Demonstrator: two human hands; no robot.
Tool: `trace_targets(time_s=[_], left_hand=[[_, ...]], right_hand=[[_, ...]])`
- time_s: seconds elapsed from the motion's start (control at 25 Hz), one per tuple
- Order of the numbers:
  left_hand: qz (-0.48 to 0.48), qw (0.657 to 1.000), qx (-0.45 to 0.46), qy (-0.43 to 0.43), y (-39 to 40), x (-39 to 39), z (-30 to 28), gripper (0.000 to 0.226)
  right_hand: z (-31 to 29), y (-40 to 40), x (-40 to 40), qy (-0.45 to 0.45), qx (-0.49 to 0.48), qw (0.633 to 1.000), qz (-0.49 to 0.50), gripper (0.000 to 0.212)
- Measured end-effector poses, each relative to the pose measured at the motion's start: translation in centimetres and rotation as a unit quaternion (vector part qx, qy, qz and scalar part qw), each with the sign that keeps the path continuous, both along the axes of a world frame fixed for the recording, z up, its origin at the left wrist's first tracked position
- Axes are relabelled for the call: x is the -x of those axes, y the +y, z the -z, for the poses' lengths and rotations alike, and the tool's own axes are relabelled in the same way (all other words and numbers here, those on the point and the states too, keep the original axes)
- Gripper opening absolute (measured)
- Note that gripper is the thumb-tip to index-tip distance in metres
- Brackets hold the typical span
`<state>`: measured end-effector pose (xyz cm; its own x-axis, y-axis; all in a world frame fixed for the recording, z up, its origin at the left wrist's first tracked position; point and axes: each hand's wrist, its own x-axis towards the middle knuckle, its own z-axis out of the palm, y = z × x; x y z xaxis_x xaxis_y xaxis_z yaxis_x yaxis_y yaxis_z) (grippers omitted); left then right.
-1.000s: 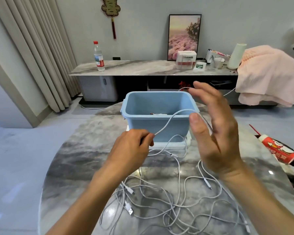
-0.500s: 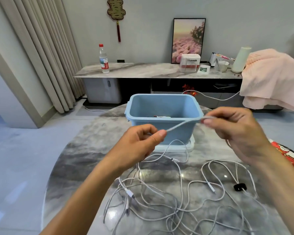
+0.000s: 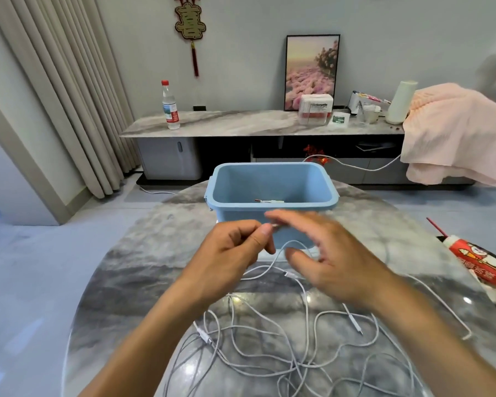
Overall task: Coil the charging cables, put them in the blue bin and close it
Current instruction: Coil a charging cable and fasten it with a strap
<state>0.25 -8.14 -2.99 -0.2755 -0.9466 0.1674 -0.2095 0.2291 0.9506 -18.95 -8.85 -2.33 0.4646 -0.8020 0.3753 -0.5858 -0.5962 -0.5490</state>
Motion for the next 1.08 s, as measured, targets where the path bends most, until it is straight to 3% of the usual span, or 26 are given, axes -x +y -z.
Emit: trace_targets(time_s=[0.04,0.12,0.24,0.48,0.64,0.84,0.96,1.08], left_hand=[[0.001,1.0,0.002,0.002,0.1,-0.1,-0.3,0.038],[-0.013,1.0,-0.019,0.004,0.2,-0.5,-0.8,0.042],[0.001,0.996,-0.076,0.046,0.3,-0.8,-1.3,0.045],[0.033,0.989,-0.098,0.109,0.6,0.7,-0.8,0.035],[0.093,0.943,-0.244,0.204,1.0,0.5,-1.4,0.031],[0.155,0.901,-0.35,0.203,0.9,-0.5,-2.3,0.03],[0.195,0.846,-0.295,0.399,0.9,-1.1,-2.7,0.02],[0.133,0.776,-0.216,0.577,0.5,-1.1,-2.6,0.02]], right_hand=[[0.1,0.1,-0.6,-0.013,-0.051,0.997,-0.051,0.026],[-0.3,-0.2,-0.3,-0.154,-0.147,0.974,-0.073,0.011],[-1.6,-0.8,1.9,-0.379,-0.197,0.904,0.001,0.021],[-2.6,-1.2,2.2,-0.379,-0.072,0.92,0.06,0.024],[-1.9,-1.7,2.9,-0.38,-0.035,0.917,0.12,0.016],[-0.8,-1.9,2.8,-0.329,0.025,0.926,0.185,0.011],[-0.6,-1.2,2.4,-0.233,0.092,0.944,0.214,0.009],[2.2,0.9,-1.5,0.039,0.159,0.971,0.172,0.019]])
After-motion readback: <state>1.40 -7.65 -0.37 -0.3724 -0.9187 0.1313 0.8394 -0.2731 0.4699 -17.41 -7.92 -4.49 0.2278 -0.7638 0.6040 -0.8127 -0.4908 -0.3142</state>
